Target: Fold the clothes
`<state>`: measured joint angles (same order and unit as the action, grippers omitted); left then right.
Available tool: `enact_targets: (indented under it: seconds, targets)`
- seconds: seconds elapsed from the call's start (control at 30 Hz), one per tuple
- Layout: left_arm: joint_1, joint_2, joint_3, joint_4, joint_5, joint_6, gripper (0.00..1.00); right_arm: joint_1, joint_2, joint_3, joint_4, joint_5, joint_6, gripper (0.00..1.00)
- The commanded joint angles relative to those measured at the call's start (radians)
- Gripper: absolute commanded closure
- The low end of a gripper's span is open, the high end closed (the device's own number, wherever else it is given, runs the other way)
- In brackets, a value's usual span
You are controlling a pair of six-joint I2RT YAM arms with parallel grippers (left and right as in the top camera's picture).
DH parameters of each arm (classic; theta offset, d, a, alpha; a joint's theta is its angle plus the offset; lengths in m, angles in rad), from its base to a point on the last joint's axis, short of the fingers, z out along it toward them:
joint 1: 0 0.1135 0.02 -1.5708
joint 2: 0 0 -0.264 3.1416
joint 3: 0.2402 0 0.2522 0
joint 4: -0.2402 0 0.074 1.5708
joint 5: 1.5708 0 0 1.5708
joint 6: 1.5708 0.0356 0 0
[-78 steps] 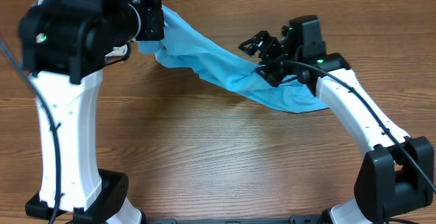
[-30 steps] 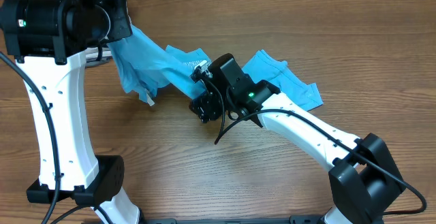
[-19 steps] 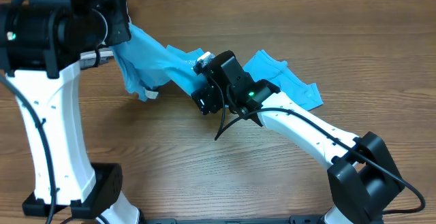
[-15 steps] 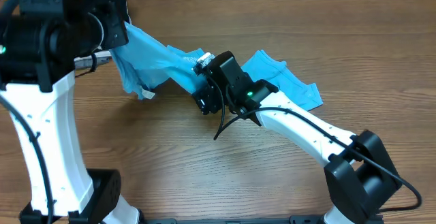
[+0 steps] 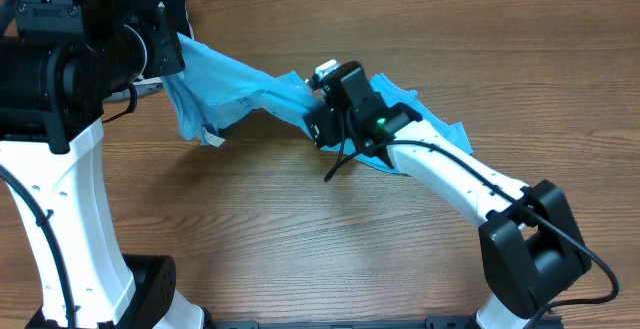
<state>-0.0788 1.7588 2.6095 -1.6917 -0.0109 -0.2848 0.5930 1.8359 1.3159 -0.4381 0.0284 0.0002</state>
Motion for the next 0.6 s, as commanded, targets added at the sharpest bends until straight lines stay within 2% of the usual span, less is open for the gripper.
enact_targets:
  seconds: [0.0, 0.2, 0.33, 0.4, 0.5, 0.57]
  targets:
    - [0.002, -0.020, 0.018, 0.002, 0.000, 0.019, 0.93, -0.033, -0.013, 0.043, 0.003, 0.002, 0.027, 0.16]
    - [0.002, -0.018, 0.017, 0.002, -0.061, 0.016, 0.92, -0.051, -0.013, 0.045, -0.001, -0.252, 0.035, 0.15]
    - [0.002, -0.013, 0.017, 0.002, -0.129, 0.007, 0.93, -0.053, -0.047, 0.070, -0.015, -0.254, 0.136, 0.17]
    - [0.002, -0.008, 0.017, 0.002, -0.149, -0.010, 0.95, -0.060, -0.089, 0.090, -0.021, -0.254, 0.142, 0.17]
    - [0.002, 0.003, 0.017, 0.002, -0.156, -0.011, 0.95, -0.069, -0.171, 0.106, -0.013, -0.225, 0.140, 0.08]
    - [0.002, 0.011, 0.017, 0.002, -0.153, -0.011, 0.95, -0.070, -0.190, 0.106, -0.010, -0.188, 0.137, 0.07]
